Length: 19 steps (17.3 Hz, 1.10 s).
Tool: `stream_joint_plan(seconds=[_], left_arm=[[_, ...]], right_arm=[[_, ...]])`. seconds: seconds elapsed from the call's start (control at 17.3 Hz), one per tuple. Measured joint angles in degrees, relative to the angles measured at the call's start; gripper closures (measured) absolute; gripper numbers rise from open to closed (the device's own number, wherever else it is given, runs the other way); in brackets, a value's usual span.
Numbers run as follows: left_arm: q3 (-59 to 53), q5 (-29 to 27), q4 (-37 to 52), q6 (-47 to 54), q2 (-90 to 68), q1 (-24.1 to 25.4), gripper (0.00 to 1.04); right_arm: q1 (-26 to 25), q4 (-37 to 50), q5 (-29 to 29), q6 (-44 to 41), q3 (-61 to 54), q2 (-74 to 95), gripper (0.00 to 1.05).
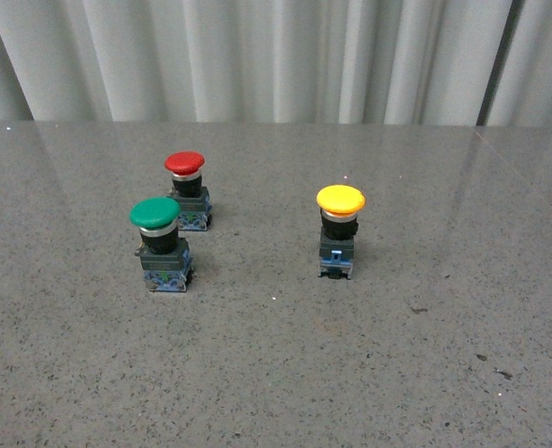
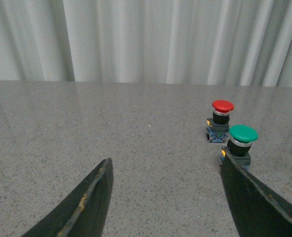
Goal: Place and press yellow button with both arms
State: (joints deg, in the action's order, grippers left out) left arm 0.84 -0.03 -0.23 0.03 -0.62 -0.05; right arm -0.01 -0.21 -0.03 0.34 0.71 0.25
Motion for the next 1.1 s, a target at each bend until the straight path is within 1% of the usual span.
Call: stream_joint_plan(seconds=[0.12,0.17,0.23,0.58,0.64,0.69,0.75,0.81,0.93,0.98,1.04,1.1], left_arm=[[0.0,0.0,0.02,0.0,0.0,0.0,0.12],[0.0,0.0,0.0,0.02,0.0,0.0,0.05],[0.0,0.0,0.02,0.0,0.0,0.0,0.08],[0.0,0.0,0.02,0.0,0.0,0.0,0.07],[0.0,-0.02,0.0,0.0,0.0,0.0,0.07],[0.0,0.04,0.02,0.02,0.0,0.0,0.07],[0.0,0.07,0.0,0.0,0.0,0.0,0.07],[0.0,-0.02,0.0,0.0,0.0,0.0,0.07],[0.0,0.0,0.02,0.0,0.0,0.0,0.07],[0.0,0.02,0.0,0.0,0.0,0.0,0.07],[0.0,0.02,0.02,0.0,0.0,0.0,0.07],[0.0,0.0,0.0,0.0,0.0,0.0,0.07]], right_arm=[[0.0,0.0,0.0,0.0,0.0,0.0,0.07],[0.0,0.0,0.02,0.0,0.0,0.0,0.07],[0.0,-0.02,0.02,0.0,0.02,0.0,0.07],[0.0,-0.02,0.0,-0.02,0.0,0.0,0.07],[-2.34,-1.64,-6.99,4.66,0.87,2.86,0.07],[-2.01,1.51,-9.75,9.22,2.21,8.26,0.07],[0.96,8.31,-10.27,13.2,4.9,15.12,0.07],[4.7,14.45,-8.66,14.25,8.04,21.11,0.07],[11.52,27.56,-6.6,13.44,14.8,36.94,0.07],[13.81,32.57,-6.6,12.46,18.1,45.13,0.07],[15.58,36.15,-6.82,11.74,22.18,53.37,0.07],[17.16,37.46,-6.58,10.51,26.75,61.09,0.07]])
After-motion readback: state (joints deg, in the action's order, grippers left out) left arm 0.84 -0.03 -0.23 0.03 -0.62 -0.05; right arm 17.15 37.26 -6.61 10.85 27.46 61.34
